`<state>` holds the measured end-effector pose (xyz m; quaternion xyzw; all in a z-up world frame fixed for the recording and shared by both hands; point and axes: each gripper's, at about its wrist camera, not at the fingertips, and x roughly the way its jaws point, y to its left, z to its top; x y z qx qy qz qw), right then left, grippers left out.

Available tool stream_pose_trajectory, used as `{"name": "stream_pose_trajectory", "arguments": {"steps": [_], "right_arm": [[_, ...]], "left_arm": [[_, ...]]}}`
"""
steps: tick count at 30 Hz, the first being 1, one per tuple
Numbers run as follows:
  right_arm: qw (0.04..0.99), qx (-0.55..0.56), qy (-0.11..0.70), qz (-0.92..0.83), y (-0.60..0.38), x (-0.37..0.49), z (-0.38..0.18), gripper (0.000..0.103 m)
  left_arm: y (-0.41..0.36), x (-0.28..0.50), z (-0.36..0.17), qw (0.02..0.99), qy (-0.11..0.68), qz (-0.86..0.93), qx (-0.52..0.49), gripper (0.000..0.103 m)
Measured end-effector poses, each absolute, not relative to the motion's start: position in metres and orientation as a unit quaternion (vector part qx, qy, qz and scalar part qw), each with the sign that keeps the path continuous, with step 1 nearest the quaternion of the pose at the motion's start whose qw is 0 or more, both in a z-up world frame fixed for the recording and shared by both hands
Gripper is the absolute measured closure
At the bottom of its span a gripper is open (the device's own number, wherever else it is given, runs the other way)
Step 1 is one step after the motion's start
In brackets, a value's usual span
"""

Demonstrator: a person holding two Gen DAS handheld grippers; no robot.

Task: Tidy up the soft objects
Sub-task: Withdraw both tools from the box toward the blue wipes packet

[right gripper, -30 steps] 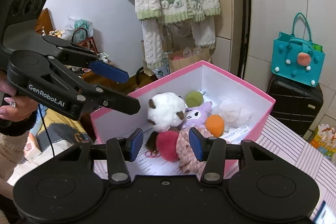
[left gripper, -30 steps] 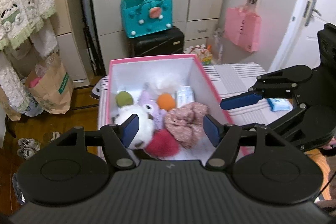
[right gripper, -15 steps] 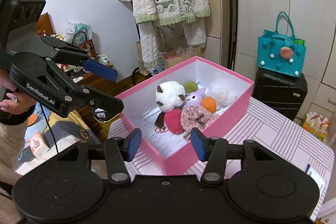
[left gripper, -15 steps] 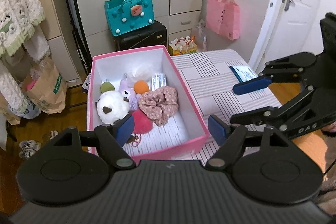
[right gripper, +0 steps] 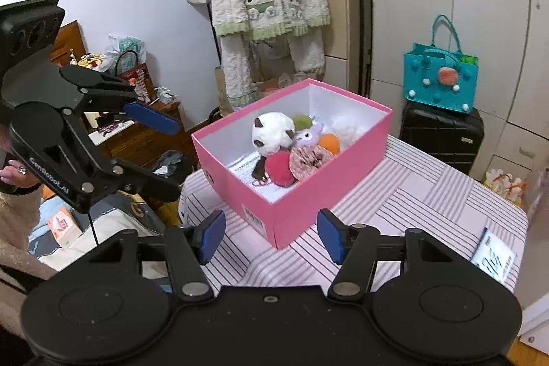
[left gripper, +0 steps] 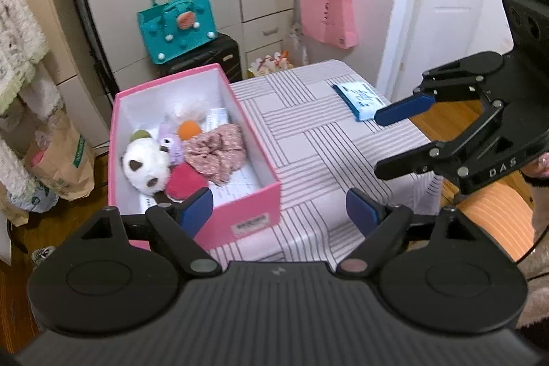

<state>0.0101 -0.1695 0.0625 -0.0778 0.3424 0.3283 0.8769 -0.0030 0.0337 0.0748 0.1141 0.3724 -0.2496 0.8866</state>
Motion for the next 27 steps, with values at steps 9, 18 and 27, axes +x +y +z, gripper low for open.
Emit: {"name": "stream_pose_trajectory", "arguments": {"steps": [9, 18, 27], "right_arm": [[0.886, -0.067, 0.345, 0.303, -0.198, -0.015, 0.044, 0.034], [0.897, -0.065, 0.342, 0.272, -0.223, -0.021, 0.019, 0.032], [0.920, -0.045, 0.308, 0.239, -0.247, -0.016, -0.016, 0.030]], "left_arm": [[0.014, -0.005, 0.048, 0.876, 0.389, -0.270, 0.092, 0.015], [-0.015, -0.001, 0.018, 0.867, 0.395, -0.294, 0.078, 0.015], [-0.033, 0.008, 0.006, 0.886, 0.358, -0.289, 0.066, 0.015]]}}
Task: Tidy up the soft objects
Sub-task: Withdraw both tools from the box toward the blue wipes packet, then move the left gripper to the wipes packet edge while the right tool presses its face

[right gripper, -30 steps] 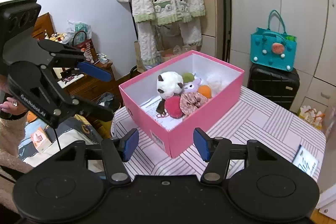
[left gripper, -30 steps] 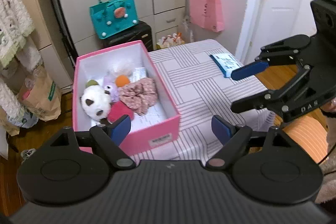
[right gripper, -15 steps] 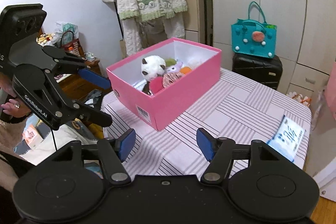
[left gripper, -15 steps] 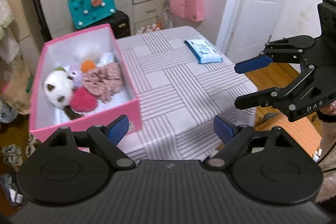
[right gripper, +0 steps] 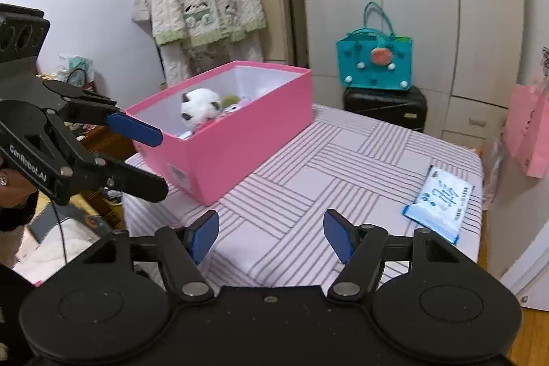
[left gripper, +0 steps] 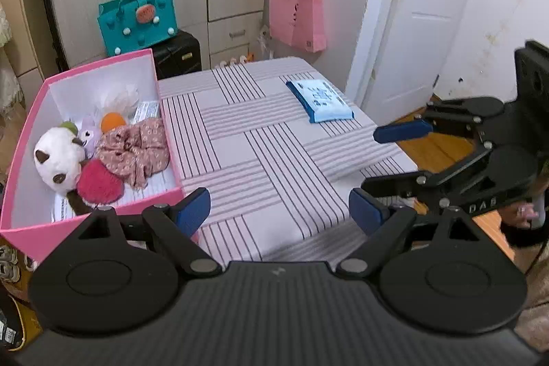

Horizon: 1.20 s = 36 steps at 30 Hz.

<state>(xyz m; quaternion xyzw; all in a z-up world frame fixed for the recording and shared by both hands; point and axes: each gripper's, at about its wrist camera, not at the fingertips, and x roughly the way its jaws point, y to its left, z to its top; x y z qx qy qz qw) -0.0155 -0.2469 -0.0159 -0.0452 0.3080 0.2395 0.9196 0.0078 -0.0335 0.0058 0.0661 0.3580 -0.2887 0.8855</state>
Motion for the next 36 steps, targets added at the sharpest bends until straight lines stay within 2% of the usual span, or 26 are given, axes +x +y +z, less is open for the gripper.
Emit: {"name": "stream_pose_trajectory", "arguments": {"steps": [8, 17, 30, 36], "right_arm": [[0.937, -0.051, 0.285, 0.197, -0.267, -0.007, -0.037, 0.029], [0.947, -0.051, 0.276, 0.155, -0.290, 0.019, -0.066, 0.021], [0.967, -0.026, 0.236, 0.094, -0.315, 0.059, -0.100, 0.017], [0.963, -0.029, 0.258, 0.073, -0.327, 0.078, -0.107, 0.017]], "left_arm": [[-0.060, 0.029, -0.017, 0.893, 0.333, -0.300, 0.048, 0.015], [-0.079, 0.069, -0.034, 0.866, 0.341, -0.363, -0.051, 0.015], [-0.125, 0.114, -0.059, 0.880, 0.313, -0.350, -0.070, 0.016], [-0.146, 0.136, -0.069, 0.877, 0.326, -0.344, -0.078, 0.016]]}}
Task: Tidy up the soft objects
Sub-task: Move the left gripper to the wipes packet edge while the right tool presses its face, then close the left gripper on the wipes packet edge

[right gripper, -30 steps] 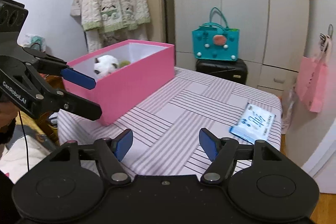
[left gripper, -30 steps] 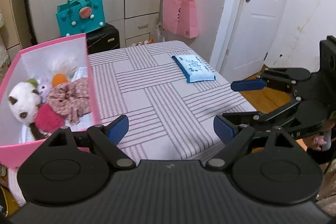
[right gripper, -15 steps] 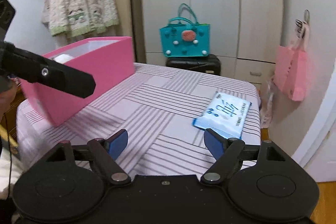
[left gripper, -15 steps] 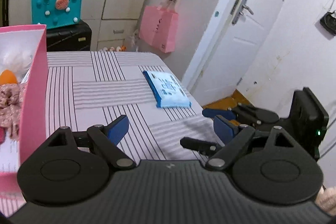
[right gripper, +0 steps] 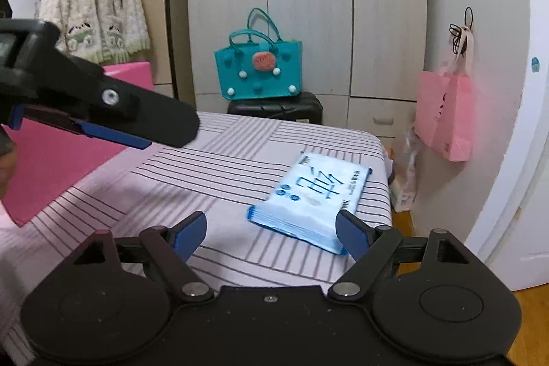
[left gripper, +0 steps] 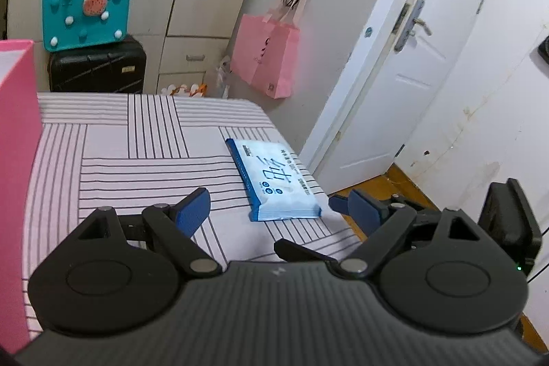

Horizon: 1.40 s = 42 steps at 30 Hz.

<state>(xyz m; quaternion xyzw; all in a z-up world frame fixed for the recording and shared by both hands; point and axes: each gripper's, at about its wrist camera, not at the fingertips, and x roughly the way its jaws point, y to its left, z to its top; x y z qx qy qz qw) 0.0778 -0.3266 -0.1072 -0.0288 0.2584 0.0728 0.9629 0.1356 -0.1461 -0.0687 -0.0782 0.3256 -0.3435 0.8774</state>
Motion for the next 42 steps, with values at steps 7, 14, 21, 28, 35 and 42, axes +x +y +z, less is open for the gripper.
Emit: {"name": "stream_pose_trajectory", "arguments": {"steps": [7, 14, 21, 28, 35, 42], "right_arm": [[0.957, -0.009, 0.283, 0.062, -0.345, 0.096, -0.111, 0.017], [0.950, 0.002, 0.305, 0.071, -0.352, 0.117, -0.114, 0.017], [0.938, 0.010, 0.335, 0.086, -0.356, 0.132, -0.120, 0.012], [0.939, -0.028, 0.334, 0.077, -0.347, 0.139, -0.120, 0.011], [0.936, -0.001, 0.340, 0.094, -0.354, 0.149, -0.119, 0.010], [0.934, -0.005, 0.339, 0.113, -0.349, 0.140, -0.116, 0.010]], "left_arm": [[-0.170, 0.165, -0.085, 0.859, 0.375, -0.341, -0.076, 0.018], [-0.195, 0.179, -0.096, 0.858, 0.390, -0.331, -0.056, 0.025], [-0.206, 0.195, -0.108, 0.850, 0.413, -0.322, -0.058, 0.031], [-0.217, 0.195, -0.117, 0.874, 0.394, -0.284, -0.019, 0.044], [-0.210, 0.204, -0.119, 0.850, 0.413, -0.319, -0.067, 0.066], [-0.199, 0.201, -0.119, 0.828, 0.431, -0.342, -0.105, 0.066]]}}
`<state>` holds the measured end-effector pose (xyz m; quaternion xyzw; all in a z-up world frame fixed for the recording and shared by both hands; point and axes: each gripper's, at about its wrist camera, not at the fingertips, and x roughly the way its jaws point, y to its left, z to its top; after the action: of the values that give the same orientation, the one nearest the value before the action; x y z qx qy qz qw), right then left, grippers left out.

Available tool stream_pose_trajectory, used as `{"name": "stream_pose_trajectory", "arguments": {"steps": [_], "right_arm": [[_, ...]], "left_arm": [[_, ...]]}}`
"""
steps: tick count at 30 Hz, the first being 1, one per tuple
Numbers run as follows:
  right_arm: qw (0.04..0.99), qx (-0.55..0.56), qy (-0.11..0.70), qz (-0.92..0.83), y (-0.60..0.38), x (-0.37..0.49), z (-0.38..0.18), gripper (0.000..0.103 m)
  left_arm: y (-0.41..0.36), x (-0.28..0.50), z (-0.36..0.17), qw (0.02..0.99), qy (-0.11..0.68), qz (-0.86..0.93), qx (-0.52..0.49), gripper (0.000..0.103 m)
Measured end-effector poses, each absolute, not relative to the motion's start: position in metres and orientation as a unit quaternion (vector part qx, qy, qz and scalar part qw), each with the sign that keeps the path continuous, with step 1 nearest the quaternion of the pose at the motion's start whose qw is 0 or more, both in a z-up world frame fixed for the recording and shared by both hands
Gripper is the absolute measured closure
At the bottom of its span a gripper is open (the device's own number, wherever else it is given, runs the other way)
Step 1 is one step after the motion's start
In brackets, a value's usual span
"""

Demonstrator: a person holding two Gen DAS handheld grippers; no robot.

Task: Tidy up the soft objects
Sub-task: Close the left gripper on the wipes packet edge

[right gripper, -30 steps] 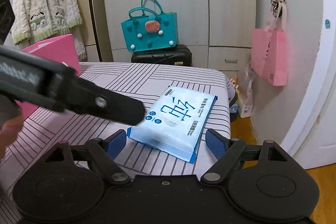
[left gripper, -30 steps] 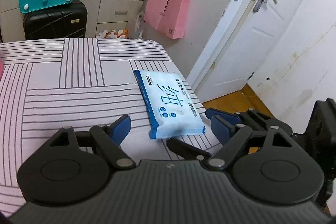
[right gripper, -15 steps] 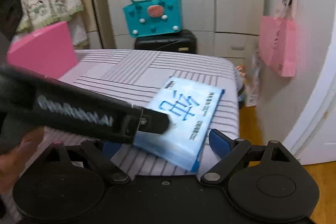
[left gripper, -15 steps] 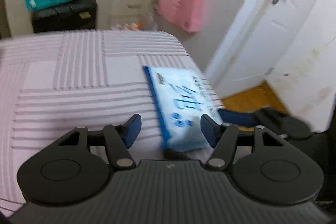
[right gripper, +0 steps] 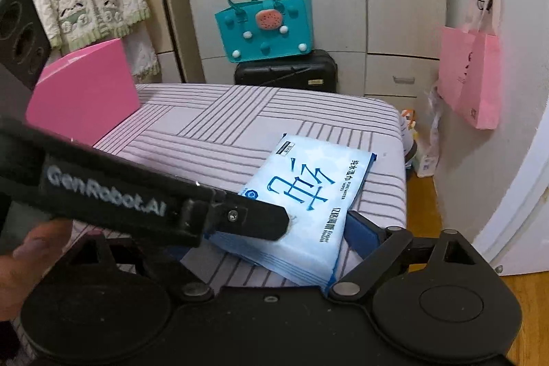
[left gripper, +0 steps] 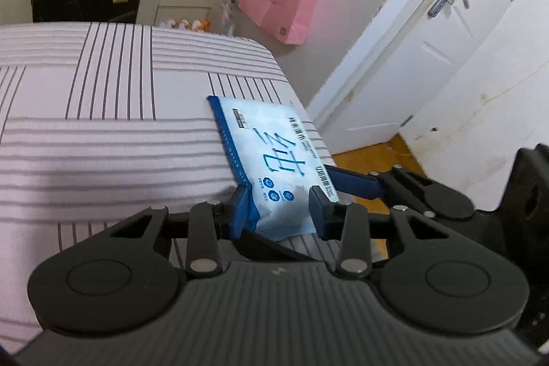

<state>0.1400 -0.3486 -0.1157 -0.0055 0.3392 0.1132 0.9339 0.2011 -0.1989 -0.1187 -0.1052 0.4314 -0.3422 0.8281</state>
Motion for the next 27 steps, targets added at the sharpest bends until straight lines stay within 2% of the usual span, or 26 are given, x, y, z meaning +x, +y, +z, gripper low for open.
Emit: {"name": "stream_pose_trajectory", "arguments": {"steps": [8, 16, 24, 27], "right_arm": [[0.930, -0.030, 0.340, 0.140, -0.334, 0.118, -0.115, 0.010], [0.931, -0.021, 0.347, 0.112, -0.335, 0.122, -0.119, 0.009], [0.932, -0.027, 0.350, 0.092, -0.327, 0.125, -0.121, 0.009], [0.933, -0.028, 0.348, 0.084, -0.325, 0.124, -0.122, 0.011]], "left_arm": [[-0.180, 0.185, -0.117, 0.799, 0.466, -0.360, -0.120, 0.066], [-0.179, 0.197, -0.124, 0.829, 0.444, -0.315, -0.127, 0.066], [-0.191, 0.188, -0.124, 0.851, 0.415, -0.308, -0.089, 0.065], [-0.190, 0.187, -0.124, 0.853, 0.412, -0.309, -0.089, 0.065]]}}
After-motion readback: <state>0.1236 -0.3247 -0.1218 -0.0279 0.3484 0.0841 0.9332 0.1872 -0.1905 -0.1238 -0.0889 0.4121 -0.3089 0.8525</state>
